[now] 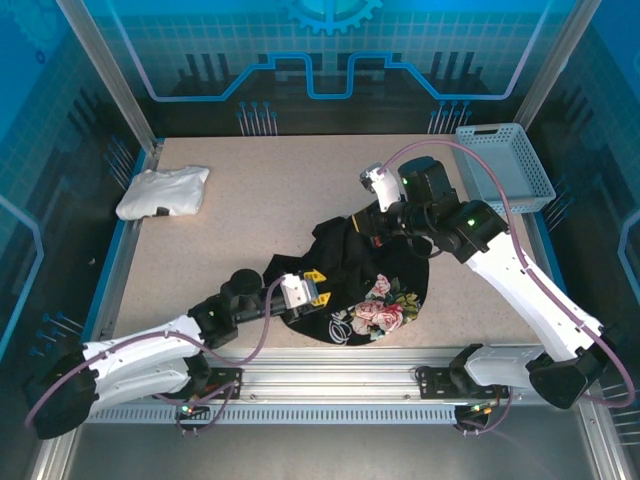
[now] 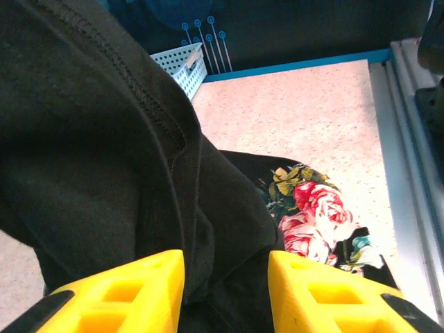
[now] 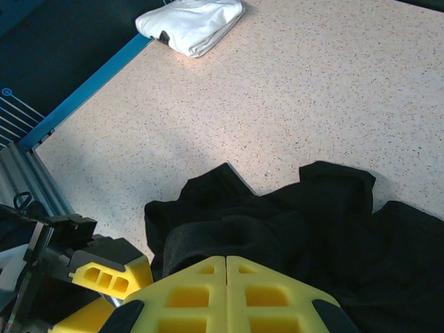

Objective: Fold the inside-out t-shirt

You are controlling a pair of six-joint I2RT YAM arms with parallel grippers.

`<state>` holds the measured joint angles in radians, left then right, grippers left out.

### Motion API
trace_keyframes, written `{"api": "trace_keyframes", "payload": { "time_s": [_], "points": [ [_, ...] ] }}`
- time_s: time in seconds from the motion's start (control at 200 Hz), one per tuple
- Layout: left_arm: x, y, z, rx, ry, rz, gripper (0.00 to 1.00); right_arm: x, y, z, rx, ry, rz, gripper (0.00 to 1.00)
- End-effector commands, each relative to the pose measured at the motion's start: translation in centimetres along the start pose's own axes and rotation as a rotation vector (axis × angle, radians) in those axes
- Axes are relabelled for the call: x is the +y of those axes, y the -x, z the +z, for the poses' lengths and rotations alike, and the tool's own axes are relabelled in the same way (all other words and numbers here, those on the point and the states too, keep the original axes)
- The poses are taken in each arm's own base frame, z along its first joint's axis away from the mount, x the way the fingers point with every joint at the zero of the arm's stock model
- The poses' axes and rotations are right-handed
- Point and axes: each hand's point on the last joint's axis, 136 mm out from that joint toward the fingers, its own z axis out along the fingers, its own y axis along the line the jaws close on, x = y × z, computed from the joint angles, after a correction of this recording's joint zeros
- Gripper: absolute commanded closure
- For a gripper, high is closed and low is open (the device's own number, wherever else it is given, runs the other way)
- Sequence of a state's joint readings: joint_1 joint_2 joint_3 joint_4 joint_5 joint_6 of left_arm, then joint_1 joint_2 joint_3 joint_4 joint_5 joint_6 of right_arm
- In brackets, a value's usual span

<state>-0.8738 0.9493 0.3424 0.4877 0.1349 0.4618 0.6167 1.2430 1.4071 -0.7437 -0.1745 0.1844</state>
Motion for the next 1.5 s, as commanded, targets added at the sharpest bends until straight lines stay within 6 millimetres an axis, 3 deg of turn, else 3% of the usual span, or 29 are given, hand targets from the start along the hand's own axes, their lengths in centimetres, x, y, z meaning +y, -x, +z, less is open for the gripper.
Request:
{"api": "trace_keyframes", "payload": {
  "time_s": [0.0, 0.18, 0.525, 0.855, 1.02, 1.106, 1.246, 1.496],
  "points": [
    [1.4, -0.1, 0.3, 0.016, 0.103, 0.156, 0.58, 0.1, 0.3, 0.0, -0.005, 0.027, 0.018, 1.0],
    [1.5, -0.5, 1.6, 0.051, 0.135, 0.214, 0.51, 0.0, 0.2, 0.1, -0.004, 0.032, 0.023, 1.0],
    [3.3, 1.0, 2.7, 0.0, 0.284, 0.225, 0.51, 0.0, -0.1, 0.1, 0.0, 0.044, 0.03, 1.0],
    [4.2, 1.0, 3.4, 0.007, 0.335, 0.202, 0.53, 0.0, -0.2, 0.1, -0.003, 0.046, 0.031, 1.0],
    [5.3, 0.7, 3.3, 0.019, 0.4, 0.2, 0.53, 0.0, -0.3, 0.1, -0.002, 0.045, 0.032, 1.0],
    [5.7, 0.9, 3.2, 0.015, 0.428, 0.2, 0.6, 0.0, -0.3, 0.2, 0.0, 0.046, 0.033, 1.0],
    [5.5, 0.6, 2.8, 0.018, 0.422, 0.198, 0.67, -0.2, -0.4, 0.3, 0.003, 0.04, 0.031, 1.0],
    [5.4, -0.1, 1.3, 0.033, 0.433, 0.186, 0.68, -0.5, -0.3, 0.3, 0.001, 0.035, 0.033, 1.0]
  ]
}}
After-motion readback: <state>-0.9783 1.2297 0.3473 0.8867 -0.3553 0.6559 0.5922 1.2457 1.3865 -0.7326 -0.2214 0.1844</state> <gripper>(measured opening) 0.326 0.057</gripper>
